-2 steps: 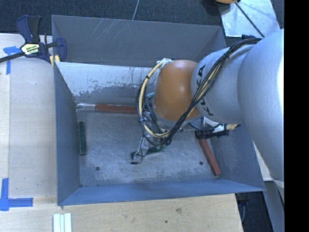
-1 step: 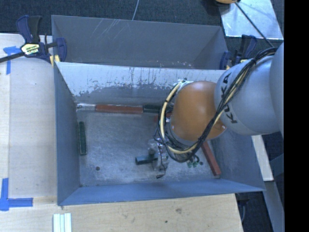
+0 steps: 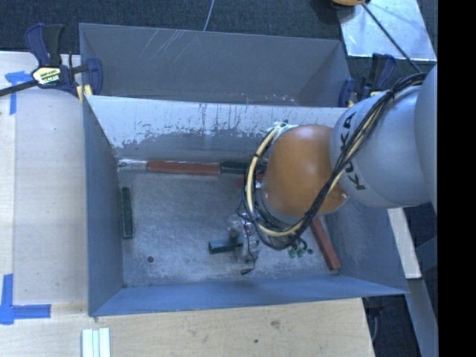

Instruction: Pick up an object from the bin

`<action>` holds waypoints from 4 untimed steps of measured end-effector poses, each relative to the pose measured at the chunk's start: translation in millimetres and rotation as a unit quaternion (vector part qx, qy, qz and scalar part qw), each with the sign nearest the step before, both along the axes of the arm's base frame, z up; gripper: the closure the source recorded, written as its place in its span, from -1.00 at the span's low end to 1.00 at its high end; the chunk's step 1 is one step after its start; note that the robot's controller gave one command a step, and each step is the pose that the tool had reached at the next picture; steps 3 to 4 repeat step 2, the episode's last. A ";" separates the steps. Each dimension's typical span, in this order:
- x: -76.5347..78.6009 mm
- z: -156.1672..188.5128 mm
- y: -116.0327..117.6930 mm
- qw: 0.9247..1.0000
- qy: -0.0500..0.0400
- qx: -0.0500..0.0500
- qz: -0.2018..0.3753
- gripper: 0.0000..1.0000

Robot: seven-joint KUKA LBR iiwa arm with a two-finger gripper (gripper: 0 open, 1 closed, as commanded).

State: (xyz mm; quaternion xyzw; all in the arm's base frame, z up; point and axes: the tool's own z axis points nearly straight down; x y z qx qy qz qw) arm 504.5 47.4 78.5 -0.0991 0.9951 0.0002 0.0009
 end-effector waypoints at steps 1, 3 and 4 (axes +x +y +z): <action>11.4 53.2 14.1 1.000 0.003 -0.001 0.007 1.00; -13.5 180.9 -41.4 1.000 -0.001 0.000 0.001 1.00; -13.5 180.9 -41.4 1.000 -0.001 0.000 0.001 1.00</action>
Offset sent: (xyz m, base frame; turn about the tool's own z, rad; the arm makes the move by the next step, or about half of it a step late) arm -0.0144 -0.0410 0.1805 -0.0047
